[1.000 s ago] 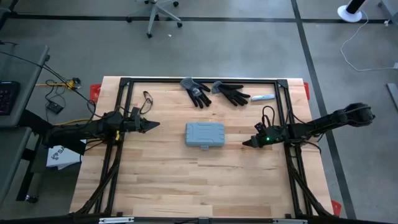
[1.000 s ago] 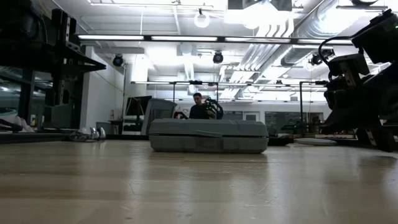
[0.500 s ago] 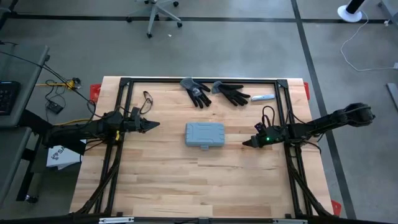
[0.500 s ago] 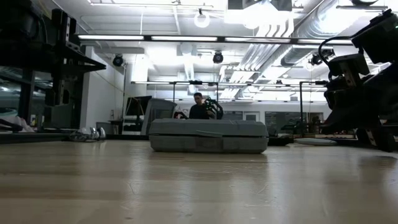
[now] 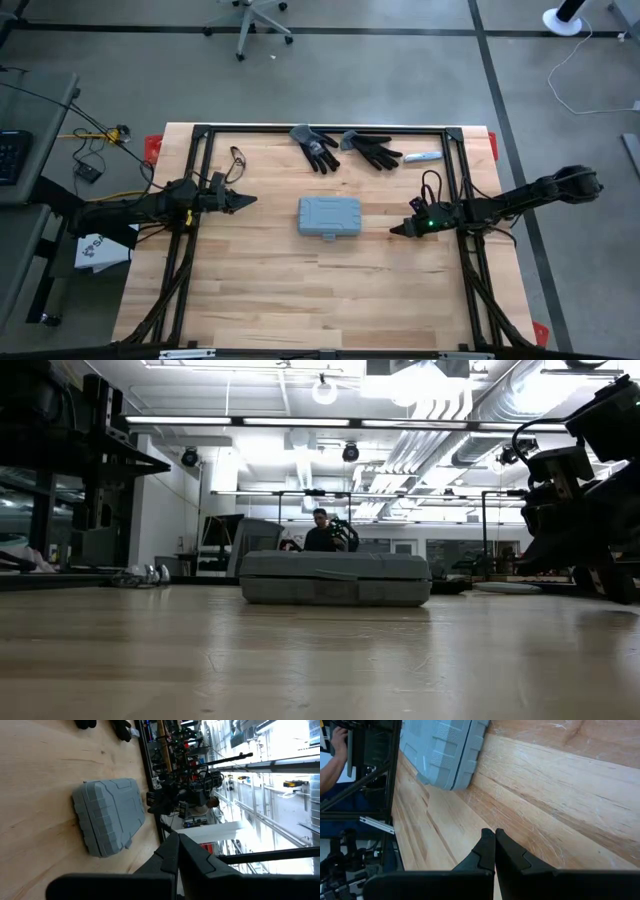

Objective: Prefit tool cases
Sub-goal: Return to Home Position

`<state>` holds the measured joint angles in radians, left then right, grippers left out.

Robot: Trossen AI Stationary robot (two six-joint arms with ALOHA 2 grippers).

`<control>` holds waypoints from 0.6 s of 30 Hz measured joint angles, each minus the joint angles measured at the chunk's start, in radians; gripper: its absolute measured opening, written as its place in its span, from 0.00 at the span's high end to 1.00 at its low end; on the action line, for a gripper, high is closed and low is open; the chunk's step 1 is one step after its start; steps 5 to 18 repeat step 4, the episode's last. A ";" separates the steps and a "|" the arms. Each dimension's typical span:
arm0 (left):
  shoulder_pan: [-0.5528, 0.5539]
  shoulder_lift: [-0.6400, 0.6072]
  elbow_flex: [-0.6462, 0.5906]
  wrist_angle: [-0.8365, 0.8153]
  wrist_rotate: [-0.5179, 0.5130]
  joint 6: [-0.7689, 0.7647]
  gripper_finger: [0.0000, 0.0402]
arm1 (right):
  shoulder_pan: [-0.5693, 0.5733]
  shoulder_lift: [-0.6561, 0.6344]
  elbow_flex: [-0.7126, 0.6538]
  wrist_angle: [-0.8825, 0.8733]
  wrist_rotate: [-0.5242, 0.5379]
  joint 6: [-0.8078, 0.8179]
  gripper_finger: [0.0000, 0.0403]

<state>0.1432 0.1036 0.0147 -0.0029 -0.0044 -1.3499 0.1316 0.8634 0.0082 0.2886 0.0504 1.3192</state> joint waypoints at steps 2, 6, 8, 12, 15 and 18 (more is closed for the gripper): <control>0.000 0.000 0.000 0.000 0.000 0.000 1.00 | 0.000 0.000 0.000 0.000 0.000 0.000 1.00; 0.000 0.000 0.000 0.000 0.000 0.000 1.00 | 0.000 0.000 0.000 0.000 0.000 0.000 1.00; 0.000 0.000 0.000 0.000 0.000 0.000 1.00 | 0.000 0.000 0.000 0.000 0.000 0.000 1.00; 0.000 0.000 0.000 0.000 0.000 0.000 1.00 | 0.000 0.000 0.000 0.000 0.000 0.000 1.00; 0.000 0.000 0.000 0.000 0.000 0.000 1.00 | 0.000 0.000 0.000 0.000 0.000 0.000 1.00; 0.000 0.000 0.000 0.000 0.000 0.000 1.00 | 0.000 0.000 0.000 0.000 0.000 0.000 1.00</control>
